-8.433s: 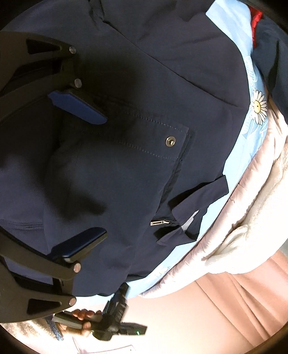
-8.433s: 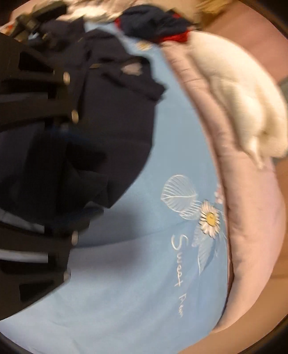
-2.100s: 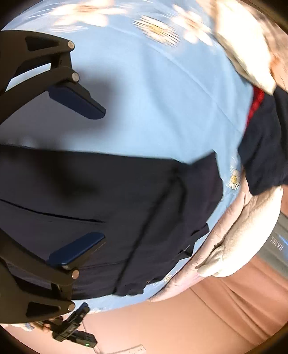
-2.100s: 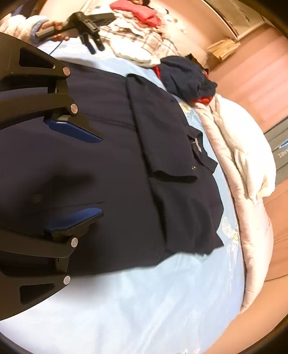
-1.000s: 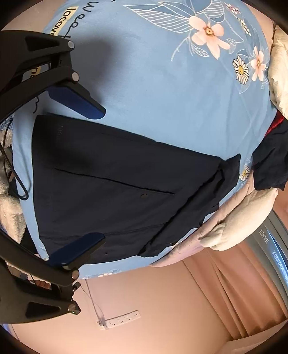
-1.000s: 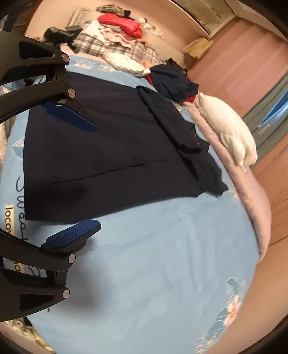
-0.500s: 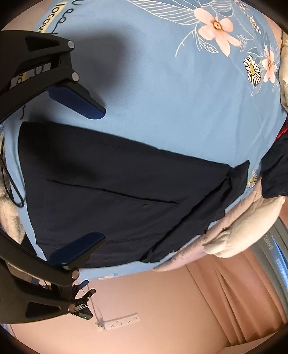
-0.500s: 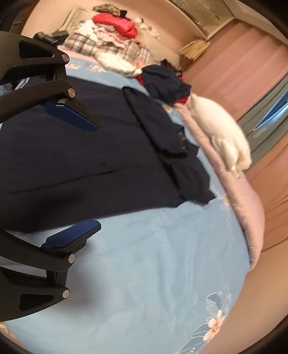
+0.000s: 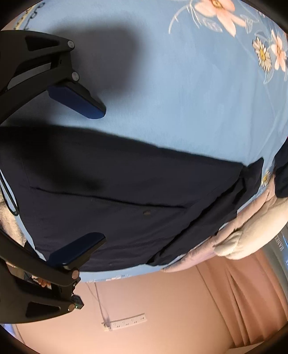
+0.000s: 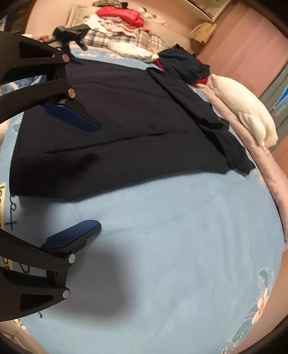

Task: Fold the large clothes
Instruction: 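Move both open grippers down to the jacket hem, then grasp the jacket hem with both grippers and lift it toward the collar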

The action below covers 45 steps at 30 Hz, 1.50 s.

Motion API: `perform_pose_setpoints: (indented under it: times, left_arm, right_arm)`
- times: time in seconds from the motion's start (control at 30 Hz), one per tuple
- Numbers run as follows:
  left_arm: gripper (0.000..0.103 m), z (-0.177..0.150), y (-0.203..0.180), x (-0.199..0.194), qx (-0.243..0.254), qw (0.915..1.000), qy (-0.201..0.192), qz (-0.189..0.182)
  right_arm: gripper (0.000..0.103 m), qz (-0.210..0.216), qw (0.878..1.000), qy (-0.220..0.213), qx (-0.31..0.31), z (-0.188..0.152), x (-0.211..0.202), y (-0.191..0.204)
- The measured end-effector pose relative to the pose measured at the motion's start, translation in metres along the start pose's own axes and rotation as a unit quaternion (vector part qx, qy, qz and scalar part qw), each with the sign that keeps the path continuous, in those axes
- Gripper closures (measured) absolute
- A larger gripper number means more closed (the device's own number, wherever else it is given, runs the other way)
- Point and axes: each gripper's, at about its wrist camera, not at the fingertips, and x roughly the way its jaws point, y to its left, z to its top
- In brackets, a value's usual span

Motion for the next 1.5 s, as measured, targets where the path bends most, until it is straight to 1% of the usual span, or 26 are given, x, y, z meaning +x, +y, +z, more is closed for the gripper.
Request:
perform_pose_setpoints:
  times: [0.1, 0.23, 0.33, 0.47, 0.57, 0.67, 0.73, 0.83, 0.9, 1.0, 1.07, 1.1, 1.13, 1.17, 1.2, 1.23, 1.27, 1.3, 1.33, 1.37, 1.4, 1.47, 1.5]
  left_arm:
    - [0.001, -0.001, -0.004, 0.005, 0.006, 0.9997, 0.010, -0.023]
    - [0.001, -0.002, -0.009, 0.010, 0.014, 0.9991, 0.024, -0.034]
    - [0.002, -0.004, -0.009, 0.009, 0.009, 0.9978, 0.029, -0.060]
    - [0.002, -0.012, -0.009, 0.008, 0.005, 0.9959, 0.043, -0.079]
    - [0.002, -0.022, -0.008, 0.003, 0.010, 0.9940, 0.054, -0.095]
    - [0.002, -0.032, -0.007, -0.003, 0.010, 0.9917, 0.060, -0.113]
    - [0.002, -0.037, -0.006, -0.003, 0.003, 0.9888, 0.068, -0.133]
    - [0.002, -0.035, -0.012, 0.005, 0.006, 0.9902, 0.068, -0.122]
    - [0.002, -0.029, -0.017, 0.011, 0.004, 0.9894, 0.067, -0.129]
    - [0.006, -0.019, -0.025, 0.023, 0.006, 0.9888, 0.066, -0.133]
    - [0.008, -0.016, -0.029, 0.031, 0.007, 0.9896, 0.075, -0.122]
    - [0.009, -0.016, -0.031, 0.032, 0.012, 0.9902, 0.077, -0.116]
    - [0.013, -0.017, -0.034, 0.033, 0.017, 0.9912, 0.075, -0.108]
    - [0.020, -0.016, -0.034, 0.033, 0.018, 0.9919, 0.075, -0.101]
    - [0.025, -0.017, -0.033, 0.033, 0.019, 0.9926, 0.075, -0.094]
    - [0.034, -0.018, -0.030, 0.032, 0.013, 0.9934, 0.074, -0.086]
    - [0.043, -0.017, -0.028, 0.031, 0.008, 0.9938, 0.073, -0.083]
    - [0.048, -0.017, -0.024, 0.029, 0.004, 0.9943, 0.072, -0.079]
    - [0.057, -0.018, -0.020, 0.028, 0.000, 0.9948, 0.070, -0.074]
    - [0.065, -0.018, -0.018, 0.027, -0.005, 0.9951, 0.069, -0.070]
    - [0.068, -0.018, -0.015, 0.026, -0.011, 0.9953, 0.068, -0.068]
    - [0.078, -0.018, -0.011, 0.025, -0.020, 0.9953, 0.065, -0.069]
    - [0.082, -0.018, -0.011, 0.024, -0.020, 0.9953, 0.062, -0.071]
  right_arm:
    - [0.021, 0.010, 1.000, 0.004, -0.004, 0.000, 0.005, 0.007]
    - [0.021, 0.013, 1.000, 0.011, -0.010, 0.004, 0.011, 0.012]
    - [0.021, 0.023, 1.000, 0.016, -0.012, 0.002, 0.012, 0.016]
    - [0.021, 0.040, 0.999, 0.027, -0.019, -0.003, 0.012, 0.017]
    - [0.021, 0.078, 0.995, 0.062, -0.013, -0.011, 0.011, 0.012]
    - [0.021, 0.092, 0.993, 0.067, -0.015, -0.017, 0.005, 0.008]
    - [0.021, 0.099, 0.993, 0.065, -0.011, -0.015, 0.008, 0.006]
    - [0.021, 0.108, 0.992, 0.059, -0.001, -0.007, 0.018, 0.008]
    - [0.021, 0.120, 0.991, 0.053, 0.003, -0.001, 0.025, 0.011]
    - [0.021, 0.127, 0.991, 0.050, 0.002, 0.005, 0.031, 0.015]
    - [0.022, 0.126, 0.991, 0.045, 0.001, 0.006, 0.031, 0.016]
    - [0.025, 0.122, 0.992, 0.044, -0.002, 0.007, 0.032, 0.018]
    - [0.027, 0.119, 0.992, 0.042, -0.005, 0.006, 0.030, 0.016]
    - [0.034, 0.115, 0.992, 0.040, -0.007, 0.005, 0.029, 0.015]
    - [0.041, 0.112, 0.993, 0.039, -0.007, 0.003, 0.029, 0.014]
    - [0.045, 0.111, 0.993, 0.039, -0.005, 0.004, 0.028, 0.011]
    - [0.051, 0.112, 0.993, 0.038, 0.002, 0.003, 0.028, 0.007]
    - [0.058, 0.113, 0.993, 0.036, 0.008, 0.003, 0.027, 0.003]
    - [0.062, 0.113, 0.993, 0.035, 0.013, 0.003, 0.026, 0.000]
    - [0.071, 0.110, 0.993, 0.033, 0.017, 0.003, 0.026, -0.002]
    - [0.079, 0.107, 0.994, 0.031, 0.019, 0.002, 0.026, -0.003]
    - [0.086, 0.112, 0.993, 0.026, 0.019, 0.002, 0.025, 0.001]
    - [0.092, 0.116, 0.993, 0.020, 0.015, 0.002, 0.024, 0.005]
